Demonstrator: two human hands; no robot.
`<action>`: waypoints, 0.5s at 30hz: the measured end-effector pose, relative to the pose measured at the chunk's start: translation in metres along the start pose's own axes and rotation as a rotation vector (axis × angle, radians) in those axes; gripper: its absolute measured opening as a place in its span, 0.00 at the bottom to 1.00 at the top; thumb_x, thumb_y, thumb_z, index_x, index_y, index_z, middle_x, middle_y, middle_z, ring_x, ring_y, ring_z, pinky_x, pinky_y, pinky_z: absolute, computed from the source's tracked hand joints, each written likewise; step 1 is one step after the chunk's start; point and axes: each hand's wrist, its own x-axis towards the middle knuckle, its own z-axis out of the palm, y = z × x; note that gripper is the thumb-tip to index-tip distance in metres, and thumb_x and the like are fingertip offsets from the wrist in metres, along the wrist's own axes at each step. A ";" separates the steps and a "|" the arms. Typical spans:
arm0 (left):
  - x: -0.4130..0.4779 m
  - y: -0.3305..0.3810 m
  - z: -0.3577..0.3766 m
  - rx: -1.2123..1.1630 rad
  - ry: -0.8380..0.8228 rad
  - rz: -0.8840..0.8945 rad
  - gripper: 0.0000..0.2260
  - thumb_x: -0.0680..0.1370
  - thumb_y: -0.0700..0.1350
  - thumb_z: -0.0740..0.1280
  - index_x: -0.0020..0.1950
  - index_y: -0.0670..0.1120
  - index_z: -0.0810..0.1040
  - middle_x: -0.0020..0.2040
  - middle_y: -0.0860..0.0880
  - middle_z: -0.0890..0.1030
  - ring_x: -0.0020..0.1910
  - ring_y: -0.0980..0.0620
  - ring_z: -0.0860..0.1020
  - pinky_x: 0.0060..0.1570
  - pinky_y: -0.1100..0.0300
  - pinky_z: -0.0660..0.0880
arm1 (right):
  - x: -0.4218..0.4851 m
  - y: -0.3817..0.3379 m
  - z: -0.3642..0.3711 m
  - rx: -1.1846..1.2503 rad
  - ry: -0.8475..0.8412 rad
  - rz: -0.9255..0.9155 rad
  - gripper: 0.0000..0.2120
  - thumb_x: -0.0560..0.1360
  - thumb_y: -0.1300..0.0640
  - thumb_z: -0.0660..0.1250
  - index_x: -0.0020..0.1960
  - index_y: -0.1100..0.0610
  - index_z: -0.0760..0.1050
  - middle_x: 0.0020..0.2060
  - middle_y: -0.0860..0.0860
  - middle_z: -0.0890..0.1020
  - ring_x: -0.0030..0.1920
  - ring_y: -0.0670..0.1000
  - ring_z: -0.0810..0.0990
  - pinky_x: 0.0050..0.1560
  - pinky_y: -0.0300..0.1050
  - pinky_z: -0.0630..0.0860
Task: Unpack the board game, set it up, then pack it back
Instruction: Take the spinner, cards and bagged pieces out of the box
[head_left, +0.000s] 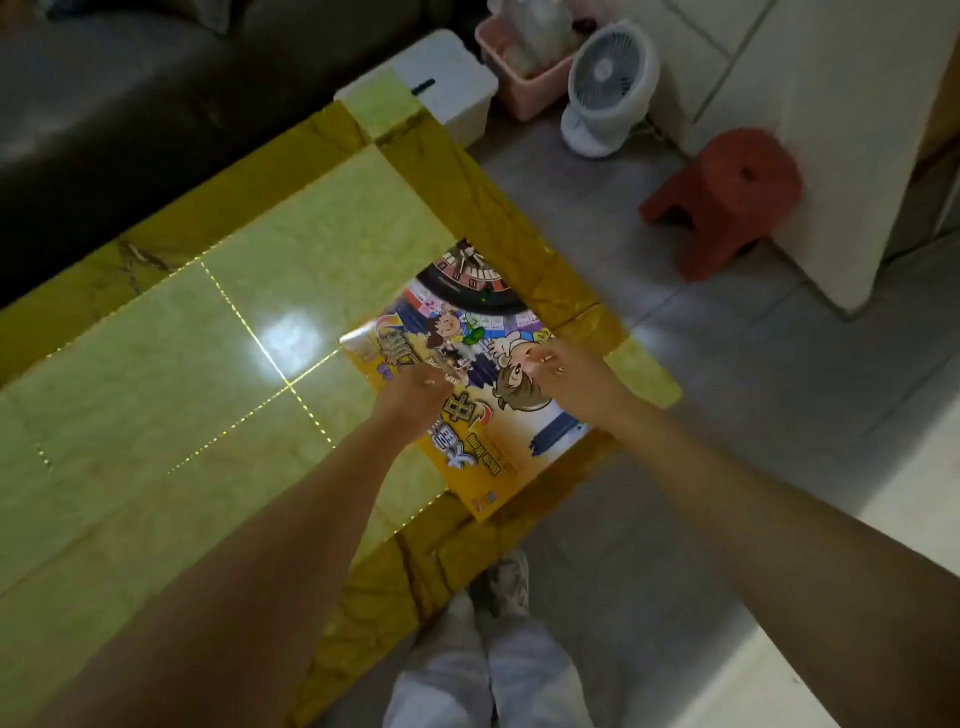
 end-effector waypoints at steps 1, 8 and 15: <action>0.008 -0.008 0.005 0.007 -0.009 -0.032 0.08 0.80 0.44 0.60 0.47 0.44 0.78 0.45 0.38 0.79 0.42 0.44 0.75 0.46 0.50 0.75 | 0.006 0.005 0.004 0.002 0.010 0.019 0.16 0.81 0.54 0.61 0.67 0.56 0.72 0.62 0.52 0.77 0.61 0.51 0.76 0.55 0.44 0.73; 0.054 -0.050 0.033 0.057 0.064 -0.210 0.17 0.79 0.48 0.63 0.67 0.45 0.73 0.59 0.37 0.77 0.53 0.37 0.78 0.51 0.46 0.78 | 0.046 0.039 0.022 -0.099 0.127 0.139 0.23 0.80 0.53 0.61 0.73 0.56 0.63 0.69 0.56 0.67 0.67 0.56 0.68 0.66 0.52 0.69; 0.069 -0.064 0.045 -0.095 0.183 -0.600 0.36 0.77 0.54 0.67 0.74 0.34 0.55 0.68 0.36 0.66 0.66 0.38 0.67 0.63 0.47 0.70 | 0.059 0.080 0.033 -0.085 0.070 0.367 0.37 0.74 0.39 0.65 0.76 0.53 0.56 0.72 0.56 0.65 0.71 0.61 0.65 0.68 0.63 0.66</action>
